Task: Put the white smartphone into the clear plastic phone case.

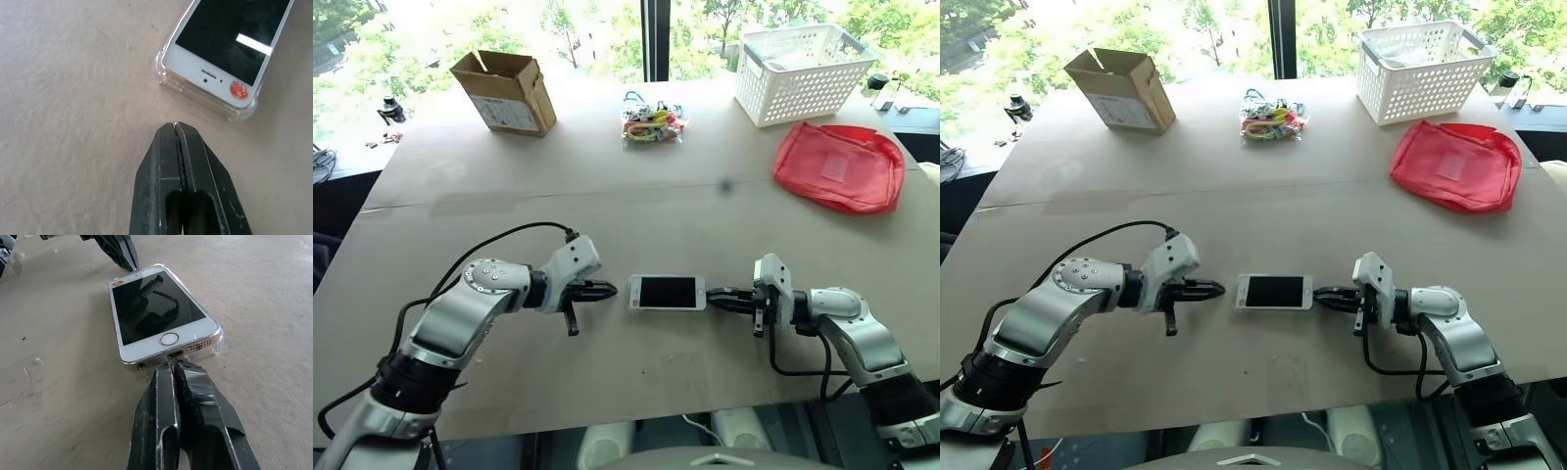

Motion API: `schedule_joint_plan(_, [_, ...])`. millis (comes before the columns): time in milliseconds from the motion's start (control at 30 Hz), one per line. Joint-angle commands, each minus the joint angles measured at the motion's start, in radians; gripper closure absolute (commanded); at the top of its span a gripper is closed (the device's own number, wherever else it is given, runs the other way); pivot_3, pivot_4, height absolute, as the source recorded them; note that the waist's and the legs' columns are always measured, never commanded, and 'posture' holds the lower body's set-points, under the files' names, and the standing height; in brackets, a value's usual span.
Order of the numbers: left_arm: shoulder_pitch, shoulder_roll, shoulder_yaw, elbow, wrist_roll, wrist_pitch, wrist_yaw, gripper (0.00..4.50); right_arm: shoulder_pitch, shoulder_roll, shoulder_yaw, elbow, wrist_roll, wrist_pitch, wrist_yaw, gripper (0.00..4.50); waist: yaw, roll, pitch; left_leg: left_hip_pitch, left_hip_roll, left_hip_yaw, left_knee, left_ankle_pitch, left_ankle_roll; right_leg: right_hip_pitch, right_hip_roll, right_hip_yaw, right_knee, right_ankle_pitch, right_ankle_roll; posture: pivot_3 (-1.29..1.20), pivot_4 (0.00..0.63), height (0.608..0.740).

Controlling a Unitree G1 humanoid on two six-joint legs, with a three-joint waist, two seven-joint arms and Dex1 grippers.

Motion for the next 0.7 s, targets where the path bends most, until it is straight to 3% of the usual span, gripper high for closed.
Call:
schedule_joint_plan(33, [-0.02,-0.083,-0.059,0.021,0.015,-0.011,0.022,4.5,-0.017,0.008,0.007,-0.019,0.005,-0.006,0.004,4.37,0.007,0.0,0.0,0.0,0.0,0.0,0.0,0.0,0.0,0.0,0.0,0.0,0.0,0.0,0.0,0.0,0.15,0.74])
schedule_joint_plan(233, [-0.022,-0.146,-0.106,0.013,0.047,0.001,0.025,4.5,-0.024,0.028,0.029,-0.022,-0.005,-0.004,-0.001,4.37,0.02,0.002,-0.003,0.001,0.0,0.0,0.001,0.0,0.0,0.003,0.0,-0.001,0.0,0.0,0.0,0.0,0.15,0.74])
schedule_joint_plan(500, [-0.014,-0.158,-0.103,0.001,0.065,0.013,0.018,4.5,-0.063,0.081,0.081,0.004,-0.058,-0.014,-0.014,4.37,0.018,0.003,-0.004,0.016,-0.001,0.0,0.0,0.0,0.0,0.017,0.0,-0.001,-0.003,-0.001,0.0,0.0,0.15,0.74])
schedule_joint_plan(700, [-0.013,-0.153,-0.081,-0.011,0.07,0.02,0.016,4.5,-0.078,0.054,0.07,0.033,-0.084,-0.033,-0.014,4.37,0.021,0.004,-0.005,0.015,-0.001,-0.001,0.0,0.0,0.0,0.018,0.0,-0.001,-0.004,-0.001,0.0,0.0,0.15,0.74])
